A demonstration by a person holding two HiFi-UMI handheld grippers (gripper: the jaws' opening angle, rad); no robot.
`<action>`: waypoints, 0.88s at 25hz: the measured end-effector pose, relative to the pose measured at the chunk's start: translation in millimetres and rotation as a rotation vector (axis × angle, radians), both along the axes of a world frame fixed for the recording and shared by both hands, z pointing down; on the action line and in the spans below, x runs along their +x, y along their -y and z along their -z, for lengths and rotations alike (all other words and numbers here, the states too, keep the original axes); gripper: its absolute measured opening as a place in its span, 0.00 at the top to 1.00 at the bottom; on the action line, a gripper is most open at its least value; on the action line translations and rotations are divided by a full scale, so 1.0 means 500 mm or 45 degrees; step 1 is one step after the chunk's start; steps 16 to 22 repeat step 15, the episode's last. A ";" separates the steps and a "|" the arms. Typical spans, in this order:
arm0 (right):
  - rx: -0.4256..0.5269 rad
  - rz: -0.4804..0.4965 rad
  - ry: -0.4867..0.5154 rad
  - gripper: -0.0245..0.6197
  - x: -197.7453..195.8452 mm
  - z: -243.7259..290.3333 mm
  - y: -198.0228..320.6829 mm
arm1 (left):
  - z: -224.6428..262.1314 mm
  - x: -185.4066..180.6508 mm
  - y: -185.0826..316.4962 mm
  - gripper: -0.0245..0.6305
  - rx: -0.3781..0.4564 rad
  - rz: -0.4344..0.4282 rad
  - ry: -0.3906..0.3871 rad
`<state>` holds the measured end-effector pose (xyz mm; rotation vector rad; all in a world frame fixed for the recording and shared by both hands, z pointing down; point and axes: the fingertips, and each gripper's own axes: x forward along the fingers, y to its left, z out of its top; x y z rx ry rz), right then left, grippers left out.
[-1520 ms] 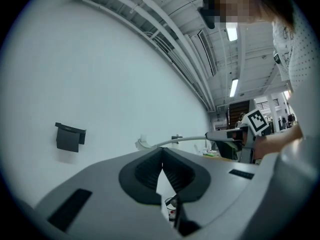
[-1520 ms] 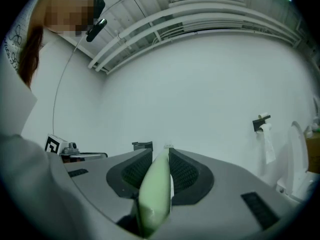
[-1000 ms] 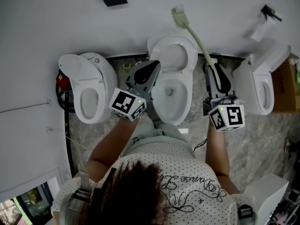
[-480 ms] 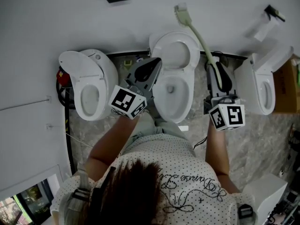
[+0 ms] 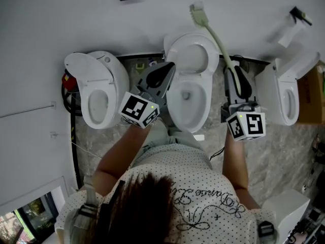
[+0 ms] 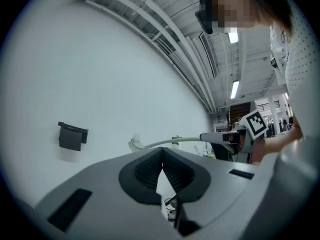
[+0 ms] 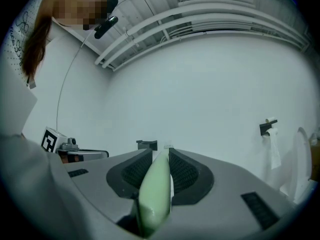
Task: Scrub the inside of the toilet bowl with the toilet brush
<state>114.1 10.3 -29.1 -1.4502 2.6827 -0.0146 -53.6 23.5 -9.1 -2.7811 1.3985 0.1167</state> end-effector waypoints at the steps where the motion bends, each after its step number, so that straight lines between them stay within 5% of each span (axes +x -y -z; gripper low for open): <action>1: 0.000 0.000 -0.001 0.78 -0.001 0.000 0.000 | -0.001 -0.001 0.000 0.96 -0.003 0.001 -0.002; 22: -0.013 -0.033 0.022 0.78 0.013 -0.009 -0.003 | -0.001 -0.003 -0.002 0.96 0.002 0.016 -0.003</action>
